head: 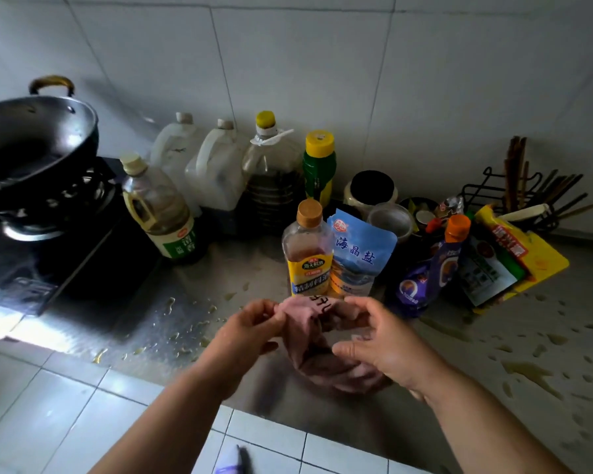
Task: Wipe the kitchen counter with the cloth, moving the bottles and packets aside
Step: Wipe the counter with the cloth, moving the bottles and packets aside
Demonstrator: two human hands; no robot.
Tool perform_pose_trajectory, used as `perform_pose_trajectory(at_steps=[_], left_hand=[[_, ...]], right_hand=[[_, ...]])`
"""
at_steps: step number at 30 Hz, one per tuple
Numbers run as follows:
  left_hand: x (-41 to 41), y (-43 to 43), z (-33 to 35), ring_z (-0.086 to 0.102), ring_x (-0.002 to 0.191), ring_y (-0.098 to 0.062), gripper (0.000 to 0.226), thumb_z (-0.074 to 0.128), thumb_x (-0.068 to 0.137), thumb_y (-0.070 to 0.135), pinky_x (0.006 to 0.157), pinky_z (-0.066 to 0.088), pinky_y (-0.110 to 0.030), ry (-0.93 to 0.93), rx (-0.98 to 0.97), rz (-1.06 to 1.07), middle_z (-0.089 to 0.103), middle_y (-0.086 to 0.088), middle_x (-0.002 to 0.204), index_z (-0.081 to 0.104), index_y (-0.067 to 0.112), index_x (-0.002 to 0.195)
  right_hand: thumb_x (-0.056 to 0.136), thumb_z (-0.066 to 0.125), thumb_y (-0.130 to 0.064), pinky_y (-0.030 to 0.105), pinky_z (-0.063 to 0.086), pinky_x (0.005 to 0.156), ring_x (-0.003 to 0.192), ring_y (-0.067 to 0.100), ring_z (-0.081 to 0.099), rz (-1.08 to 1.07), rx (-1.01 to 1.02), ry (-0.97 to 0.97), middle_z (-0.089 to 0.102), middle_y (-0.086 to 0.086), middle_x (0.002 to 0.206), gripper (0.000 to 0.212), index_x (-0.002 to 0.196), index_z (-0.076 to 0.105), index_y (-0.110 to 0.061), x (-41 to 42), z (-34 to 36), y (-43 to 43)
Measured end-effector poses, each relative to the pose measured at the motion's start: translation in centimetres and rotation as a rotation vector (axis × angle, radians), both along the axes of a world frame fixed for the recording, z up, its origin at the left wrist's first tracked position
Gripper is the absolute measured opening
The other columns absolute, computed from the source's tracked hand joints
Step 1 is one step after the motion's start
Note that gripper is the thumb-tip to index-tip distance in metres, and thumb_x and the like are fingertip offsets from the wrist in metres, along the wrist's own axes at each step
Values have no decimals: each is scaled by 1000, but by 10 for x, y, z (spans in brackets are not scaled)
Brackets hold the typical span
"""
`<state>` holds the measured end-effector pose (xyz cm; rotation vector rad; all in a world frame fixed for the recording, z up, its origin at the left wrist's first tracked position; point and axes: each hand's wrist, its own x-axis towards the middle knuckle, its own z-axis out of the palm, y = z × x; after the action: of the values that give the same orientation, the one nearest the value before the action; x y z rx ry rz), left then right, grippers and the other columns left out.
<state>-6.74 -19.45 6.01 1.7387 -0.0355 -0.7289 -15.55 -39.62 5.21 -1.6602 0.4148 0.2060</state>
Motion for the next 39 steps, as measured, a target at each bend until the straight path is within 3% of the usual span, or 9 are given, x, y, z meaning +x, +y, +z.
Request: perform_pose_trajectory(at_steps=[3, 8, 13, 18, 23, 29, 32, 35, 39], left_hand=[[12, 19, 8, 65, 83, -17, 12, 51, 95, 21, 83, 49, -38, 22, -100, 165, 69, -7, 88, 59, 15, 89], [37, 54, 18, 62, 91, -25, 22, 46, 97, 25, 88, 50, -41, 36, -233, 287, 66, -15, 98, 59, 8, 106], [65, 79, 29, 65, 91, -25, 31, 51, 95, 26, 80, 54, -33, -11, -308, 236, 69, -19, 101, 61, -1, 107], [111, 115, 35, 62, 82, -33, 25, 60, 90, 27, 83, 49, -44, -83, -280, 222, 68, -24, 87, 69, 6, 97], [157, 138, 31, 67, 63, -10, 14, 56, 92, 14, 60, 54, -18, -101, -262, 244, 70, -5, 70, 68, 6, 91], [190, 146, 28, 65, 66, -12, 13, 59, 90, 18, 63, 53, -22, -146, -226, 133, 70, 0, 67, 70, 12, 89], [200, 144, 25, 70, 81, -12, 22, 59, 90, 13, 75, 54, -26, -122, -196, 17, 75, 2, 90, 65, 20, 110], [203, 140, 18, 70, 95, -12, 37, 60, 90, 15, 85, 55, -30, -106, -114, -62, 71, 4, 108, 54, 28, 124], [203, 141, 6, 68, 92, -13, 23, 61, 88, 26, 80, 56, -29, -147, 78, -87, 71, 6, 98, 62, 30, 111]], right_hand=[[77, 78, -13, 24, 51, 51, 66, 5, 61, 91, -105, 88, 64, 1, 93, 58, 125, 47, -23, 9, -6, 13], [77, 73, -46, 17, 48, 55, 63, 0, 57, 265, -326, 82, 60, -11, 77, 32, 102, 61, -30, 31, 1, 46], [81, 65, -48, 35, 51, 70, 68, 7, 60, 272, -553, 2, 62, -7, 74, 20, 72, 60, -32, 61, 10, 78], [86, 64, -43, 28, 50, 68, 79, 6, 62, 30, -390, -75, 65, -7, 83, 18, 87, 53, -28, 91, 27, 108], [90, 61, -30, 22, 48, 69, 83, 7, 59, -203, -551, -196, 60, -5, 91, 18, 101, 49, -22, 122, 31, 141], [89, 60, -18, 21, 44, 65, 82, 13, 61, -461, -640, -214, 62, -7, 88, 14, 99, 52, -24, 162, 37, 151], [88, 62, -20, 27, 45, 91, 109, 15, 56, -601, -670, -246, 58, -6, 111, 36, 122, 50, -23, 186, 46, 152], [85, 67, -28, 29, 21, 114, 141, 22, 26, -411, -817, -160, 30, 9, 151, 76, 148, 26, -17, 204, 36, 153], [91, 52, -47, 40, 9, 118, 147, 32, 4, -192, -893, 207, 3, 13, 160, 76, 151, 15, -20, 219, -15, 163]])
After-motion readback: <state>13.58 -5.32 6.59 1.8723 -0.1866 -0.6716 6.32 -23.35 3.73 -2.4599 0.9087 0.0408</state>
